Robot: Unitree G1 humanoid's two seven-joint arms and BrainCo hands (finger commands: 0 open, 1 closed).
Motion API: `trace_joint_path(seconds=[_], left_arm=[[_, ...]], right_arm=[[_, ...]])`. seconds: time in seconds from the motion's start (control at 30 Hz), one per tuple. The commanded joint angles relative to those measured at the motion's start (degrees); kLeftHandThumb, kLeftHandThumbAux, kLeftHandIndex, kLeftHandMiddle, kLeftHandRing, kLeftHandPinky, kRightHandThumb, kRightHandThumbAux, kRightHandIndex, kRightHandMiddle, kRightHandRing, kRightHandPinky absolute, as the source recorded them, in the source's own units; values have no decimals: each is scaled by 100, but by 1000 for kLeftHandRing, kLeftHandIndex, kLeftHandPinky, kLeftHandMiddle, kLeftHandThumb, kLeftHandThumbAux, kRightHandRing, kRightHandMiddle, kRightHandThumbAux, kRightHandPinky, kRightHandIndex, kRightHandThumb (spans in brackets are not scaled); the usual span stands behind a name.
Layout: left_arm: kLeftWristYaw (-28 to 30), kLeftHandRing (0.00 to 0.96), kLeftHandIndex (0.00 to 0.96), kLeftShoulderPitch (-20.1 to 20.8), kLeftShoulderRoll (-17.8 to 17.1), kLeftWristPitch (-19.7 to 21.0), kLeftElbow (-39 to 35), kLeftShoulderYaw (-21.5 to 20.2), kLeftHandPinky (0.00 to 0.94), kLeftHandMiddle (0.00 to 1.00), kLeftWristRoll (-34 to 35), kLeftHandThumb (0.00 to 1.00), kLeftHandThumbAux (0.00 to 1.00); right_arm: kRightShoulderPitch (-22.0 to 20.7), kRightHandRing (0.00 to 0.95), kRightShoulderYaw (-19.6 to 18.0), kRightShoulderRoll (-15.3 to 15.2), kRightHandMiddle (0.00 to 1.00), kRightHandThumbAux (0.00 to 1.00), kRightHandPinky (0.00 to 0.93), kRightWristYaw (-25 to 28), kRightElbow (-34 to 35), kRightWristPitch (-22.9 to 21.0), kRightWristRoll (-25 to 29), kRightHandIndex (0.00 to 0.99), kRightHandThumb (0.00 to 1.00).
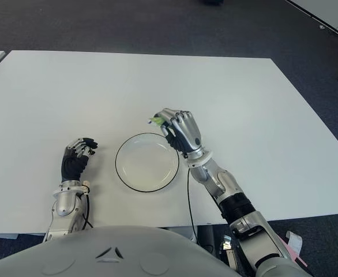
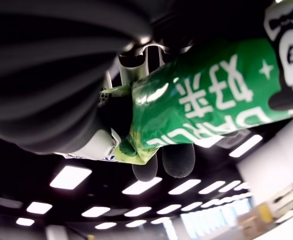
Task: Put the toothpaste on the table into the plate.
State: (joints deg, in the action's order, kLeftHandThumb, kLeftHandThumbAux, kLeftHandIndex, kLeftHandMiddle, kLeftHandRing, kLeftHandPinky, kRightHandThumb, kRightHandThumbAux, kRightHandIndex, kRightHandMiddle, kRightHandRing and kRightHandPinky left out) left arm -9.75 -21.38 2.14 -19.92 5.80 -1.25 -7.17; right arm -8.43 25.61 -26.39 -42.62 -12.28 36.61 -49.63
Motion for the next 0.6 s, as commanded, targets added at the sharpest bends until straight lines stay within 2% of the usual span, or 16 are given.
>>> trace_joint_path(seconds=[0.03,0.23,0.37,0.6], left_arm=[[-69,461,426,17,21,49,192,-4,468,473,-42,715,722],[-76,465,427,53,18,-12,276,-21,471,476,-48,717,722],[-87,460,427,78,36,-21,308,-34,455,475,-39,719,722],[-124,451,428,120,54,-16,358,-40,447,473,-35,721,721]], right_arm=[[-76,871,25,-153,548,680,867,-49,-69,438,-194,395,849],[-62,871,159,-240,549,679,878,-72,-1,933,-525,399,850],[-194,868,268,-267,549,679,874,98,-12,1213,-635,399,850],[-214,868,407,-262,551,679,877,339,105,1323,-862,398,851]])
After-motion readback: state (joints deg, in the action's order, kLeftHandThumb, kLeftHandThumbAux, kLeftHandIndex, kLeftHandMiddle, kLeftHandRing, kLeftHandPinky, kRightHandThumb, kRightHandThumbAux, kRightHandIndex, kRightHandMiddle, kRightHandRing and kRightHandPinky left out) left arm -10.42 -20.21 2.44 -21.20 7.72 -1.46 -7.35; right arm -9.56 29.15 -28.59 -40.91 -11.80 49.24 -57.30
